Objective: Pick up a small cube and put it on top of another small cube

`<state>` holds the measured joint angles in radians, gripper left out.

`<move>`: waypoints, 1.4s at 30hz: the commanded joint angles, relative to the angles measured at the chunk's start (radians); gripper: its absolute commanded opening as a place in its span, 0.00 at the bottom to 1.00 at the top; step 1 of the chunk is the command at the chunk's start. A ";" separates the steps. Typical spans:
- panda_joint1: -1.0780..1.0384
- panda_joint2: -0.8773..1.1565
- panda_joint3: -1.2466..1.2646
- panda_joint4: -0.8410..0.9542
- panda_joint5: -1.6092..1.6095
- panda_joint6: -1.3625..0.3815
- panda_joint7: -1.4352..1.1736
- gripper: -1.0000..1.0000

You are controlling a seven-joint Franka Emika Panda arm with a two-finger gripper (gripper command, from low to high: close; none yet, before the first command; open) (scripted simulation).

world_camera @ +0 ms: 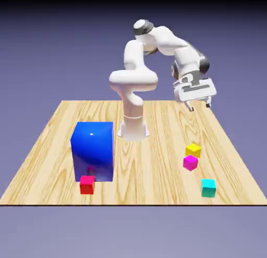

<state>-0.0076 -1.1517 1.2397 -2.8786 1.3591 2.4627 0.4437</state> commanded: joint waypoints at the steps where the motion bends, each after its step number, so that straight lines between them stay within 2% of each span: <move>1: -0.001 -0.017 0.036 -0.002 0.040 -0.017 -0.009 0.50; 18: -0.010 -0.306 0.652 -0.036 0.715 -0.302 -0.156 0.50; 20: -0.011 -0.313 0.666 -0.037 0.730 -0.309 -0.160 0.50; 26: -0.160 -0.397 0.857 0.104 0.939 -0.294 -0.216 0.50; 27: -0.160 -0.397 0.857 0.104 0.939 -0.294 -0.216 0.00; 34: -0.011 -0.313 0.666 -0.037 0.730 -0.309 -0.160 0.00; 36: 0.006 -0.283 0.653 -0.035 0.687 -0.293 -0.154 0.00; 42: -0.124 -0.162 0.659 0.067 0.426 -0.265 0.097 0.00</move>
<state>-0.1313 -1.3132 1.8984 -2.8121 1.7885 2.1979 0.5387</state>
